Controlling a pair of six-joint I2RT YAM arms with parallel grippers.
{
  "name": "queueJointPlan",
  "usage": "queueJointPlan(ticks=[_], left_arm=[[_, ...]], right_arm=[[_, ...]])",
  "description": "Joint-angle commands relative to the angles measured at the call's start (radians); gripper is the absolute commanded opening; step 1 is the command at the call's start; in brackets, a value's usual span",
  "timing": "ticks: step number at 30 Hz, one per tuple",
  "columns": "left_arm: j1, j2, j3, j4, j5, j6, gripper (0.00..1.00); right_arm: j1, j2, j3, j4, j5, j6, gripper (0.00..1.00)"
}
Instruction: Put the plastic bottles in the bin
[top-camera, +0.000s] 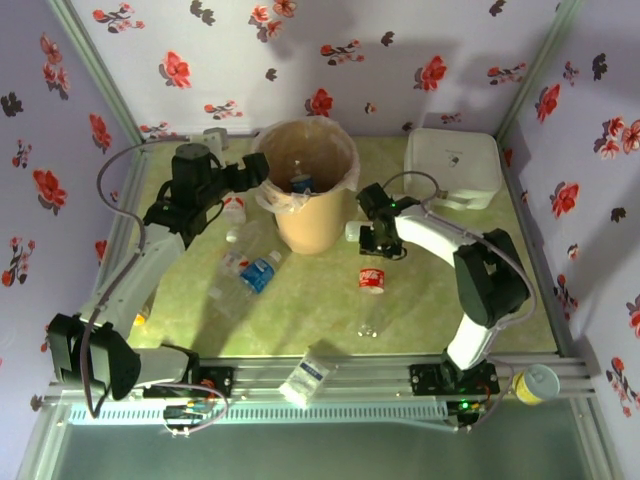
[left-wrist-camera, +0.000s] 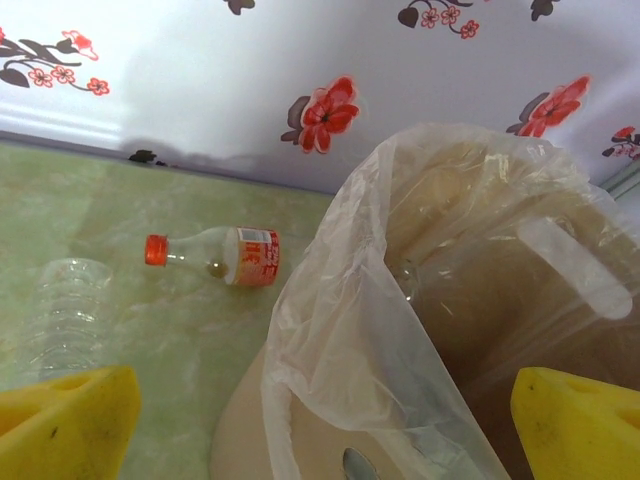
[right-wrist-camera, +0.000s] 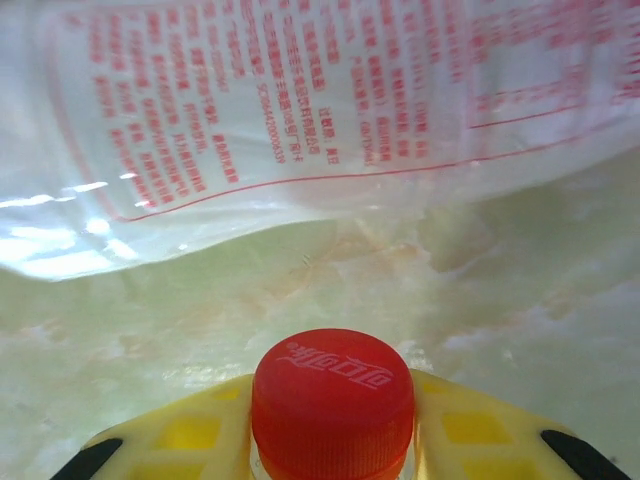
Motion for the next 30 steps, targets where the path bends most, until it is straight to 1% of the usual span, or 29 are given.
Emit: queueJointPlan(ticks=[1, 6, 9, 13, 15, 17, 22, 24, 28, 30], left_arm=[[0.006, -0.008, -0.006, 0.032, 0.021, -0.026, 0.97], [0.006, 0.011, -0.001, 0.05, 0.046, -0.04, 0.97], [0.005, 0.027, 0.004, 0.05, 0.056, -0.045, 0.97], [0.006, 0.046, 0.007, 0.047, 0.069, -0.049, 0.98], [0.006, 0.05, 0.004, 0.05, 0.071, -0.046, 0.98], [0.005, 0.048, 0.0, 0.052, 0.073, -0.045, 0.98], [0.005, 0.053, 0.0, 0.062, 0.073, -0.05, 0.98], [0.005, 0.056, 0.001, 0.062, 0.073, -0.051, 0.98], [0.005, 0.061, 0.0, 0.061, 0.073, -0.053, 0.98], [0.004, 0.063, -0.004, 0.062, 0.073, -0.056, 0.98]], right_arm=[[-0.028, -0.097, 0.04, -0.089, 0.025, -0.037, 0.25], [-0.091, -0.242, 0.072, -0.188, 0.009, -0.086, 0.19], [-0.133, -0.349, 0.129, -0.243, 0.025, -0.126, 0.17], [-0.146, -0.453, 0.25, -0.237, 0.046, -0.194, 0.14], [-0.147, -0.475, 0.319, -0.206, 0.036, -0.223, 0.09], [-0.151, -0.474, 0.4, -0.17, 0.011, -0.249, 0.07], [-0.16, -0.433, 0.553, -0.025, -0.097, -0.254, 0.06], [-0.159, -0.416, 0.581, 0.074, -0.145, -0.225, 0.05], [-0.16, -0.398, 0.589, 0.336, -0.216, -0.137, 0.04], [-0.16, -0.375, 0.611, 0.416, -0.246, -0.106, 0.04]])
